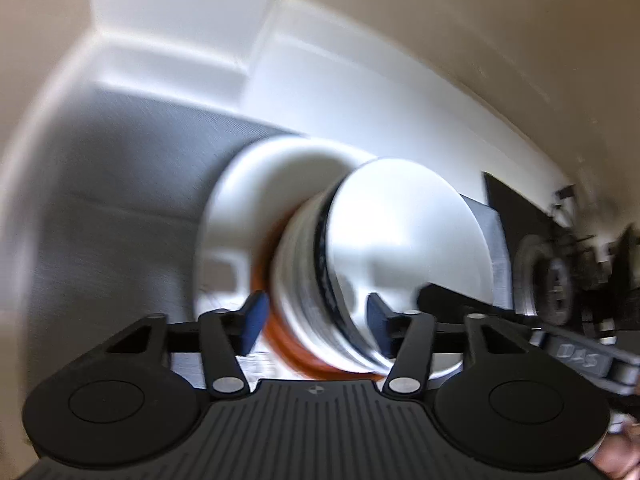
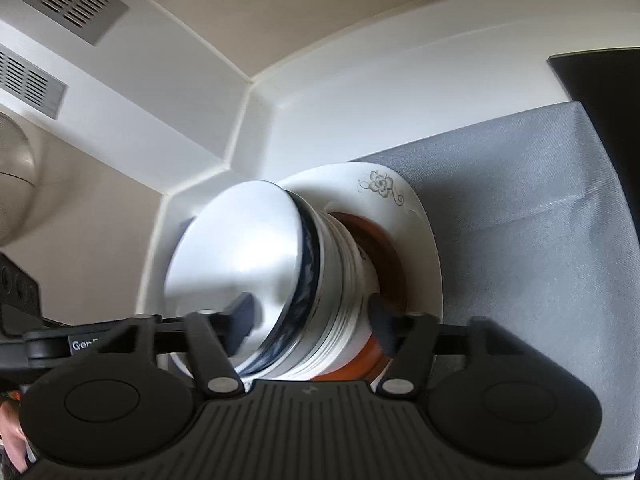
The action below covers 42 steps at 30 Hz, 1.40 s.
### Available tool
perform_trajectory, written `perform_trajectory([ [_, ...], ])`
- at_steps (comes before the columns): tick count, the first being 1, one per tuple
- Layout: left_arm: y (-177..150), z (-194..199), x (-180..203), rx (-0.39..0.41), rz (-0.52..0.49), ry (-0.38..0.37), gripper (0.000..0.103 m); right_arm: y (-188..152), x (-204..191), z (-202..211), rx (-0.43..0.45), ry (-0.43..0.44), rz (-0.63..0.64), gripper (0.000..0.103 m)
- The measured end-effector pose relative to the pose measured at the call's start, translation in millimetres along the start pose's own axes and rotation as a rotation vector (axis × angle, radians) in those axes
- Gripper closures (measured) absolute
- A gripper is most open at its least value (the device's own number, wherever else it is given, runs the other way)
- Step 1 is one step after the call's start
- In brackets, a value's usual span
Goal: Organize plates and bowls
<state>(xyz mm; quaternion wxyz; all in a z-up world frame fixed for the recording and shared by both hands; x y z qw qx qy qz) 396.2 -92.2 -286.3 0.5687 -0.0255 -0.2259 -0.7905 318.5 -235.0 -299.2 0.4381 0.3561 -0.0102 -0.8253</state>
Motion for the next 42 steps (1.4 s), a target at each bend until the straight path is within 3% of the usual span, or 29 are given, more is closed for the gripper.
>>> perform_trajectory([
  [5, -20.4, 86.1, 15.8, 0.178, -0.03, 0.168, 0.016, -12.8, -26.2, 54.5, 0.094, -0.043, 0.104, 0.019],
  [8, -39.8, 150.2, 36.5, 0.277, -0.037, 0.202, 0.002, -30.8, -53.5, 97.3, 0.146, -0.12, 0.216, 0.006],
  [10, -56.8, 192.3, 57.5, 0.336, -0.057, 0.228, 0.0, -44.5, -71.8, 126.0, 0.157, -0.156, 0.282, 0.001],
  [13, -82.5, 232.1, 89.1, 0.337, -0.097, 0.298, 0.0, -66.9, -99.8, 168.3, 0.177, -0.183, 0.364, 0.0],
  [18, -132.0, 260.1, 130.4, 0.311, -0.131, 0.266, 0.0, -98.1, -120.9, 223.0, 0.191, -0.296, 0.44, 0.0],
  [20, -152.4, 271.1, 137.2, 0.318, -0.131, 0.289, 0.0, -110.7, -119.7, 241.5, 0.193, -0.323, 0.443, 0.0],
  [23, -179.3, 283.7, 148.5, 0.352, -0.124, 0.354, 0.0, -129.4, -115.7, 265.7, 0.187, -0.304, 0.428, 0.001],
  [30, -222.8, 308.0, 161.4, 0.372, -0.085, 0.374, 0.0, -166.6, -110.0, 304.0, 0.187, -0.284, 0.403, 0.0],
  [42, -253.4, 337.2, 181.4, 0.39, -0.084, 0.383, 0.0, -191.8, -115.0, 343.1, 0.217, -0.281, 0.4, 0.0],
])
Point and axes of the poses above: each gripper's, at about its wrist camera, not at the fingertips, and z roughly against the way its jaws point, x to its right, y to its top, the point moved 5 cm from there along -z, roughly the way its jaws point, and after that the axes turned 3 degrees about y, right-handed, at the moved point
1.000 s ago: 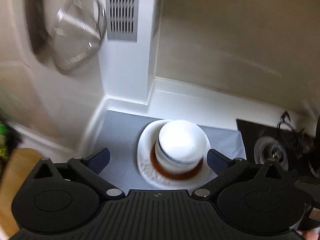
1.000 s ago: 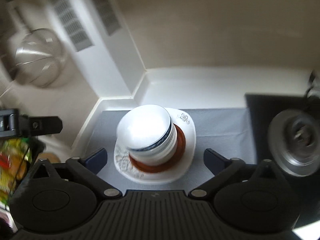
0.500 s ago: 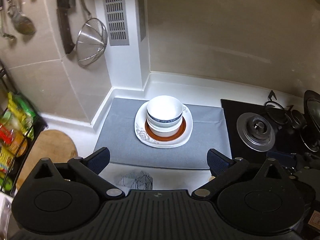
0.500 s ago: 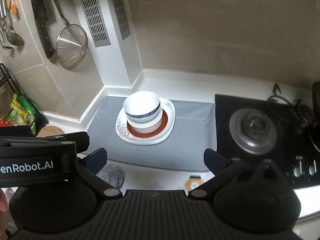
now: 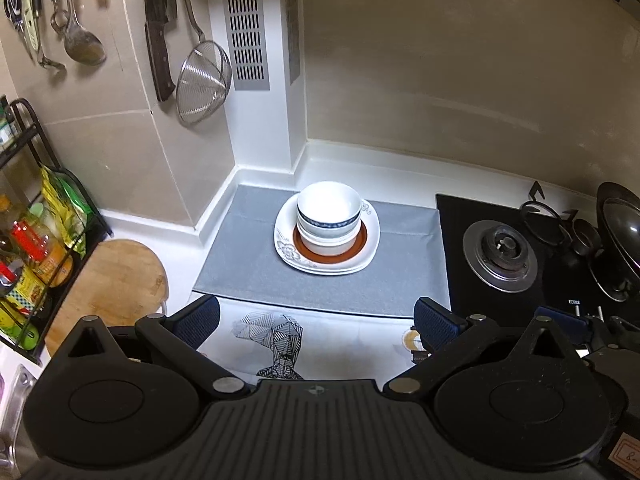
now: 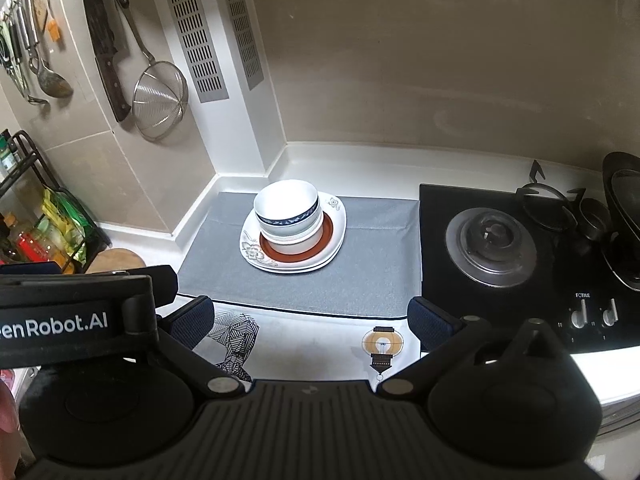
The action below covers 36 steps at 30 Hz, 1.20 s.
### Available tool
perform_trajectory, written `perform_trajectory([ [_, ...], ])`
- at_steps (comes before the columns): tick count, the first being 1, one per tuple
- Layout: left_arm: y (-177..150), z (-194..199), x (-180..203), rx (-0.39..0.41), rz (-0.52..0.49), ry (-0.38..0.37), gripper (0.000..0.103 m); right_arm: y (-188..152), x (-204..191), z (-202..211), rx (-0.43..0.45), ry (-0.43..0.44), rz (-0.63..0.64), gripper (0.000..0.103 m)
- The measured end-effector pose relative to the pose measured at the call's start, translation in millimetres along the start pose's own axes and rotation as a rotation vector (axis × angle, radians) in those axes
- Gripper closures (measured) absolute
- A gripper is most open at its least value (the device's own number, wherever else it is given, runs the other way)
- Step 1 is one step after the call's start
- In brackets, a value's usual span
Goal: Organize plates and bowls
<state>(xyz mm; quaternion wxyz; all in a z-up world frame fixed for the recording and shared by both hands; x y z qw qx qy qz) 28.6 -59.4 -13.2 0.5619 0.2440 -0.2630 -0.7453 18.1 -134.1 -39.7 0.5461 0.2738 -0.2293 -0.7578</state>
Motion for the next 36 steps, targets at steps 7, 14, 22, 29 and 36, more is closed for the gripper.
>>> perform_trajectory([
  [7, 1.5, 11.5, 11.0, 0.011, -0.03, 0.021, 0.0, 0.3, 4.9, 11.1, 0.015, -0.011, -0.007, 0.001],
  [14, 3.3, 15.9, 18.8, 0.015, -0.051, 0.044, 0.0, 0.5, 9.2, 15.4, 0.02, -0.012, -0.005, 0.001],
  [22, 5.5, 18.1, 22.4, 0.012, -0.059, 0.042, 0.0, 1.6, 14.6, 18.3, 0.015, 0.001, -0.002, 0.0],
  [29, 4.5, 20.7, 26.2, 0.015, -0.067, 0.048, 0.0, 1.4, 18.2, 19.9, 0.01, 0.009, -0.006, 0.0],
  [36, 4.4, 21.2, 27.6, 0.019, -0.076, 0.063, 0.0, 0.4, 18.6, 19.0, 0.005, 0.014, -0.007, 0.0],
])
Point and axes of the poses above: each gripper's, at about its wrist camera, not at the fingertips, and z roughly against the way its jaws point, x to its right, y to its top, the point moved 5 cm from there along -z, roughly the way its jaws point, and after that the axes turned 3 degrees about y, right-handed, at the moved point
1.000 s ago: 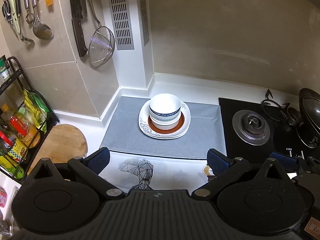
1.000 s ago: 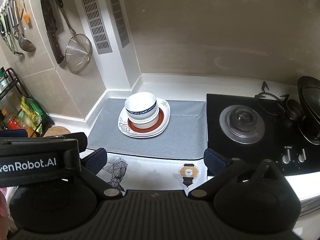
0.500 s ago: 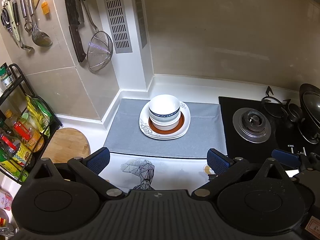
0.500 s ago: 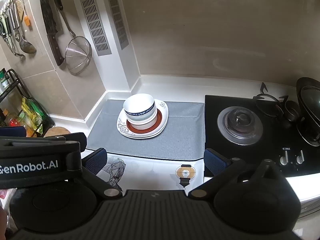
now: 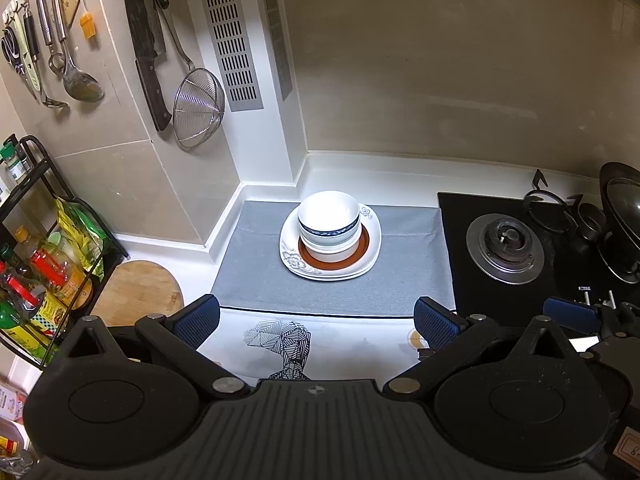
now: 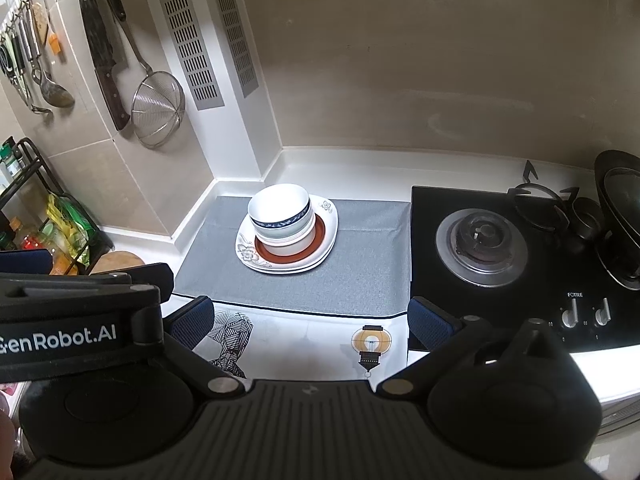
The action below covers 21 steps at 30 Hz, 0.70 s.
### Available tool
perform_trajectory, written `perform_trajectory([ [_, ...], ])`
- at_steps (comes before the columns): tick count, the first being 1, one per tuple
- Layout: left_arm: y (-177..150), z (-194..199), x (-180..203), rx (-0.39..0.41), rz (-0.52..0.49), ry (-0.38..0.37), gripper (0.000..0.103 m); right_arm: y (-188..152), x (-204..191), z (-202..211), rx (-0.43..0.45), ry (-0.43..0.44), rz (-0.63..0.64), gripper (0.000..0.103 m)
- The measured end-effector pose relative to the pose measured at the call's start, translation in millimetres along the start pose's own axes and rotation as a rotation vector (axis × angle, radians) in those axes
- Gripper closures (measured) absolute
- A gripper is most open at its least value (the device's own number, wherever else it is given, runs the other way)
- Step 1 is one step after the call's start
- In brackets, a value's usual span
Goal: Organize plates and bowls
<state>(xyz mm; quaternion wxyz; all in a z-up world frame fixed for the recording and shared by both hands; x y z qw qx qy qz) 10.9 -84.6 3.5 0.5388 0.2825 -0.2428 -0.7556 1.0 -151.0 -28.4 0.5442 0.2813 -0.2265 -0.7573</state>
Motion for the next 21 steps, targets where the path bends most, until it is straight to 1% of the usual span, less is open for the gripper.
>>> perform_trajectory([
  [12, 0.9, -7.4, -1.0, -0.017, -0.005, -0.013, 0.0, -0.1, -1.7, -7.9, -0.021, -0.002, -0.006, 0.0],
  [21, 6.1, -31.6, -7.6, -0.053, -0.017, -0.039, 0.0, 3.2, -3.0, -28.7, -0.055, -0.011, -0.013, 0.0],
])
Point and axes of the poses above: each gripper's, at about its wrist camera, not at the fingertips, and z roughly against the way its jaws point, x to its right, y to its top, the point moved 5 cm from there along -z, roughly the way its jaws point, and after that the axes turned 3 degrees about y, right-handed, at the moved point
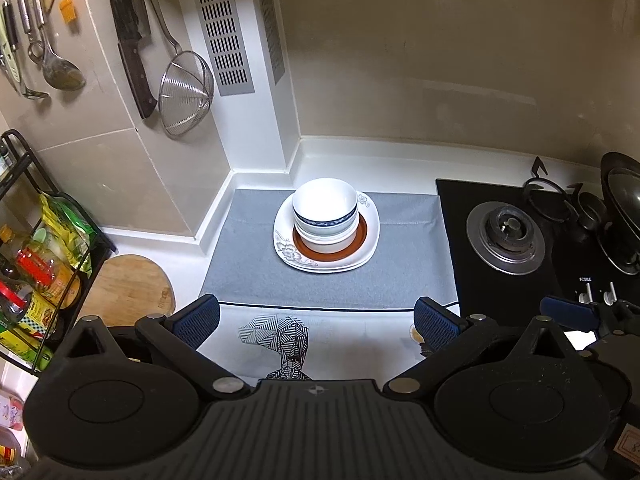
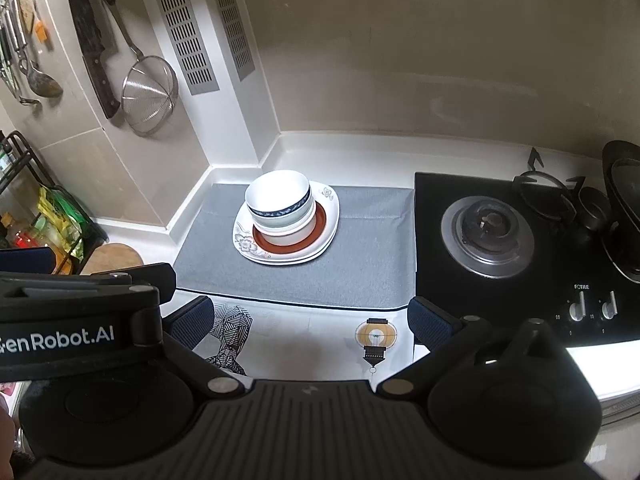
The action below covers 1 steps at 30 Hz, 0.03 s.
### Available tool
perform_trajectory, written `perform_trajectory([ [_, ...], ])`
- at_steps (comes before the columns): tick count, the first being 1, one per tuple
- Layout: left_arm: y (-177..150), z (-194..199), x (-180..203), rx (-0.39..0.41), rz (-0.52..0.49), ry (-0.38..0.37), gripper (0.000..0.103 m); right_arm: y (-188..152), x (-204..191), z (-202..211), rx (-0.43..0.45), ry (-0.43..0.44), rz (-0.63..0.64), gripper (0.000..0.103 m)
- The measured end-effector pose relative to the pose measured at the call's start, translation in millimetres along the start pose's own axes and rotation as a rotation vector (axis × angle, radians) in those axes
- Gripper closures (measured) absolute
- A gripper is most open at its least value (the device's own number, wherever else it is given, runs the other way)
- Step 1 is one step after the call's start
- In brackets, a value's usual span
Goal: Organize plates and bowls
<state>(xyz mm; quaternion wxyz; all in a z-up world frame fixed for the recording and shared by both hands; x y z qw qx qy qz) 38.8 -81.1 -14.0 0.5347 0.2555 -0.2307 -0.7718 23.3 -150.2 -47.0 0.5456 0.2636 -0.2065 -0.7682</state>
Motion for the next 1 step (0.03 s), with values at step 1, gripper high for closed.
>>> perform_trajectory([
  [1, 1.1, -3.6, -1.1, -0.005, 0.0, -0.004, 0.0, 0.8, -0.2, -3.2, -0.004, -0.002, 0.0, 0.0],
])
Point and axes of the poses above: each gripper's, at about its wrist camera, not at the fingertips, and z roughly against the way its jaws point, x to its right, y to its top, the point moved 5 cm from there along -z, roughly the way its jaws point, and after that the axes turned 3 degrees about y, right-handed, at the moved point
